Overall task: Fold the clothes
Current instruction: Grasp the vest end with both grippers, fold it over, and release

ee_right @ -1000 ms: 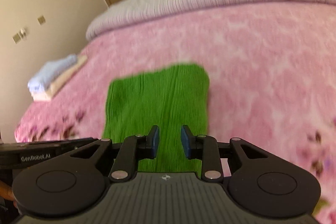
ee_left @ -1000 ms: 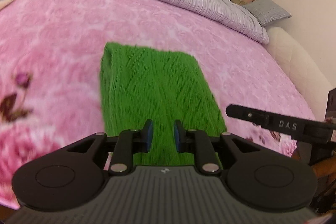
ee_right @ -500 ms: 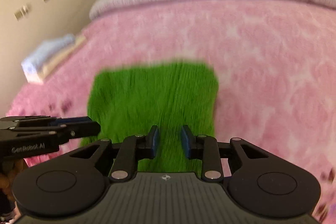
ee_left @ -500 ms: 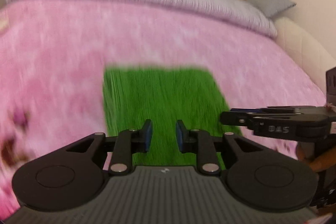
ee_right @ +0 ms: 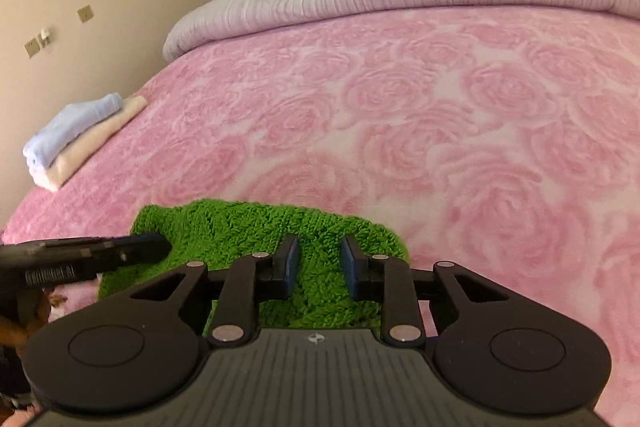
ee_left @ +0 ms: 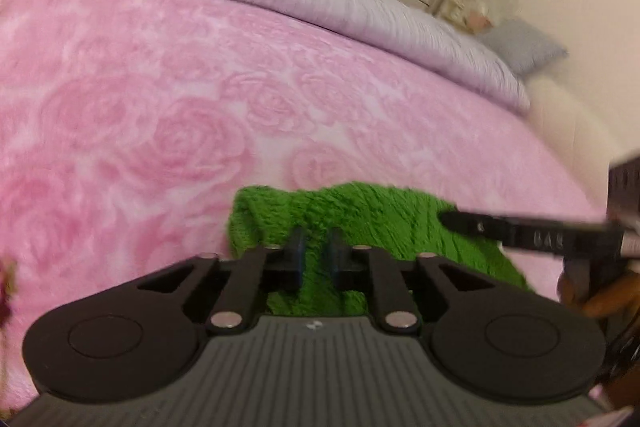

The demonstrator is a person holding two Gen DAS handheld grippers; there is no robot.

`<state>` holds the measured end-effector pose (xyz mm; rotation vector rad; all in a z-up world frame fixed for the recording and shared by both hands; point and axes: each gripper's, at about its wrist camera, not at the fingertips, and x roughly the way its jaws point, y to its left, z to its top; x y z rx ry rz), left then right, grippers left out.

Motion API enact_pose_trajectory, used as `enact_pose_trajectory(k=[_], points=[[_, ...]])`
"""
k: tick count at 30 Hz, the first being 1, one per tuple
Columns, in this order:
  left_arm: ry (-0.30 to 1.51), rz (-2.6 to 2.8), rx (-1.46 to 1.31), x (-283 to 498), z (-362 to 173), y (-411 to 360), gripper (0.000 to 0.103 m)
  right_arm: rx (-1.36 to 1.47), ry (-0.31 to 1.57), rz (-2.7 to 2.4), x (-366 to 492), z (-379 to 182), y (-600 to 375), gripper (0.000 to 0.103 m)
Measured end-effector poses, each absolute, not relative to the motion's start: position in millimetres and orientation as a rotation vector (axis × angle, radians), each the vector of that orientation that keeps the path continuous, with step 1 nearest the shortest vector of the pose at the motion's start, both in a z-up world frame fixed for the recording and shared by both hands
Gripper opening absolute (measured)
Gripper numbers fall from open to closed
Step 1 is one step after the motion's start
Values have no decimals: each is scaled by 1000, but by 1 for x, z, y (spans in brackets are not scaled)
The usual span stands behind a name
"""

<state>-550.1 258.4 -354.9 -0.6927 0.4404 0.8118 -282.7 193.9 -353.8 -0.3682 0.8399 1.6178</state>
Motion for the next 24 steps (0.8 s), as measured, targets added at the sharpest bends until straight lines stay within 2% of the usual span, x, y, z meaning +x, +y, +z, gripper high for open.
enact_pose_trajectory(k=[3, 4, 6, 9, 15, 19, 21, 24], points=[[427, 815, -715, -552, -339, 253, 3, -346, 846, 1603, -278, -338, 184, 28], [423, 816, -694, -552, -329, 244, 5, -331, 843, 1600, -277, -331, 174, 31], [432, 820, -670, -551, -314, 223, 11, -306, 842, 1593, -277, -319, 153, 31], [459, 818, -692, -550, -304, 187, 14, -298, 856, 1579, -286, -308, 113, 32], [568, 816, -697, -548, -307, 102, 21, -313, 908, 1541, -319, -312, 35, 33], [629, 847, -629, -541, -324, 76, 29, -421, 908, 1520, -344, -330, 21, 33], [640, 863, -615, -538, -326, 75, 30, -444, 878, 1513, -350, -335, 23, 33], [660, 889, -621, -535, -314, 73, 28, -430, 931, 1484, -346, -328, 26, 33]])
